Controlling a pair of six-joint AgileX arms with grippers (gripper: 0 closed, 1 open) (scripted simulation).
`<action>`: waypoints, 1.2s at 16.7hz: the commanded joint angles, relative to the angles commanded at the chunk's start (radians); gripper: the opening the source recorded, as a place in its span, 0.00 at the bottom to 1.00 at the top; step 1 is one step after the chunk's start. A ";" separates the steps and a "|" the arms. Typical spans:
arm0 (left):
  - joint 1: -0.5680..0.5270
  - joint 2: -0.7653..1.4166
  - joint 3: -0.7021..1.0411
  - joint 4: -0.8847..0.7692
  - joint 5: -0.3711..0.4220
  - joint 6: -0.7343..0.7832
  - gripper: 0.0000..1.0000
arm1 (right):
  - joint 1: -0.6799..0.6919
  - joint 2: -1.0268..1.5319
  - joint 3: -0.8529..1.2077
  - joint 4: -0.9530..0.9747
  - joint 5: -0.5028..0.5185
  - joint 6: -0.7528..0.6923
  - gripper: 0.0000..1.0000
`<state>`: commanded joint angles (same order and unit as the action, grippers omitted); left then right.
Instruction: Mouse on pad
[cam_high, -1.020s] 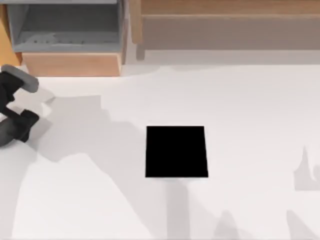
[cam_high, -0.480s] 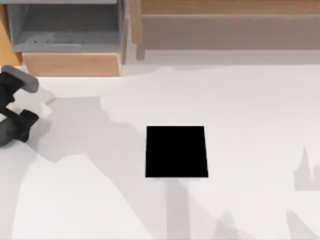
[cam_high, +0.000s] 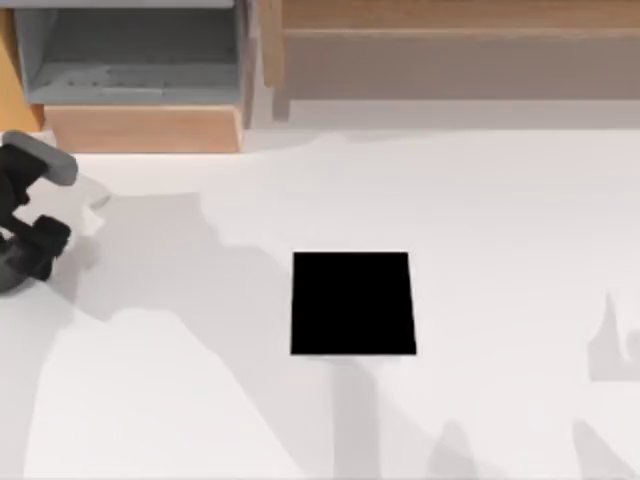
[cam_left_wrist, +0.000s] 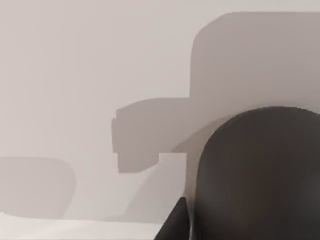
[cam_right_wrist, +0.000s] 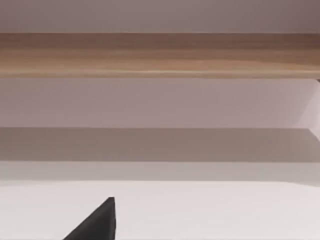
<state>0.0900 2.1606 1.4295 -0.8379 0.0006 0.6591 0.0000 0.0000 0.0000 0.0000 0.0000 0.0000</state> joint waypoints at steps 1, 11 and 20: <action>0.000 0.000 0.000 0.000 0.000 0.000 0.02 | 0.000 0.000 0.000 0.000 0.000 0.000 1.00; -0.004 -0.031 0.009 -0.022 0.017 -0.010 0.00 | 0.000 0.000 0.000 0.000 0.000 0.000 1.00; -0.007 -0.124 0.237 -0.352 0.016 -0.012 0.00 | 0.000 0.000 0.000 0.000 0.000 0.000 1.00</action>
<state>0.0833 2.0366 1.6666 -1.1896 0.0165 0.6473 0.0000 0.0000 0.0000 0.0000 0.0000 0.0000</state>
